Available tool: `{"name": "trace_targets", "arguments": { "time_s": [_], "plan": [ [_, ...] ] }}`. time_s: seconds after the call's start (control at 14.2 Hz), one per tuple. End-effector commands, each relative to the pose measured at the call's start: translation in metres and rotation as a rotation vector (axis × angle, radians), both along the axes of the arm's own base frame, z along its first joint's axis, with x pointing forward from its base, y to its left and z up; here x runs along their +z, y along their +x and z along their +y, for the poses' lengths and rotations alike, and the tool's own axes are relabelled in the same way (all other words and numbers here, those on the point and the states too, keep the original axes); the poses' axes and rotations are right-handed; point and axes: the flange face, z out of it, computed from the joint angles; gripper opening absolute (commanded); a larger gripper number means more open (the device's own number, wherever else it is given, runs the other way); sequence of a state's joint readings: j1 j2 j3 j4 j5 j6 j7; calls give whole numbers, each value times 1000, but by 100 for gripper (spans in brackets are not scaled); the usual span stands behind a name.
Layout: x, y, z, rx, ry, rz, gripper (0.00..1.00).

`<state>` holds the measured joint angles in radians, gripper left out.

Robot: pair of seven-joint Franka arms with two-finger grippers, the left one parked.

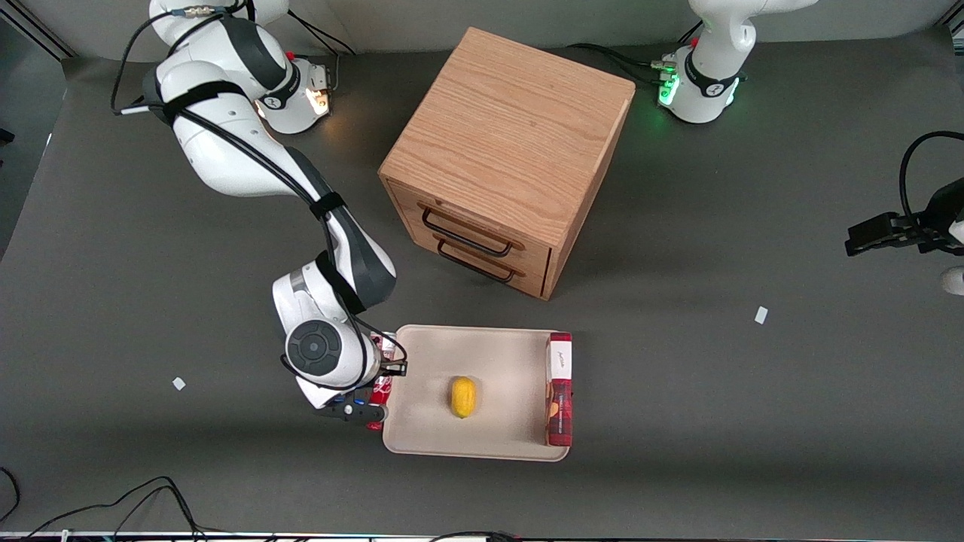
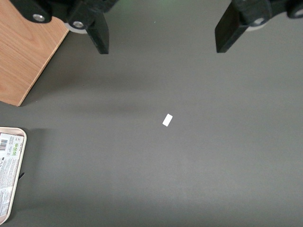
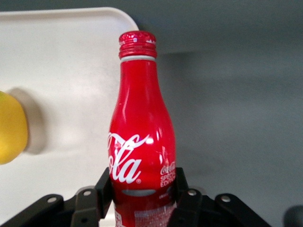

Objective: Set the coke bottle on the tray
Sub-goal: 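Carry the bottle over the white tray beside the lemon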

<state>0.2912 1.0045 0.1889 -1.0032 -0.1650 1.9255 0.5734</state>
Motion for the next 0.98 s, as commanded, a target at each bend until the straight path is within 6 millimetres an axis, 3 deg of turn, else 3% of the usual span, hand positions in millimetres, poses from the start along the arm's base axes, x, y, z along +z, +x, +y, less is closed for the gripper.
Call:
{"name": "trace_targets", "arguments": {
  "time_s": [0.0, 0.63, 0.91],
  "plan": [
    [-5, 4, 16, 44, 5, -42, 0],
    [-24, 10, 14, 28, 25, -89, 0],
    [-29, 12, 12, 20, 28, -101, 11]
  ]
}}
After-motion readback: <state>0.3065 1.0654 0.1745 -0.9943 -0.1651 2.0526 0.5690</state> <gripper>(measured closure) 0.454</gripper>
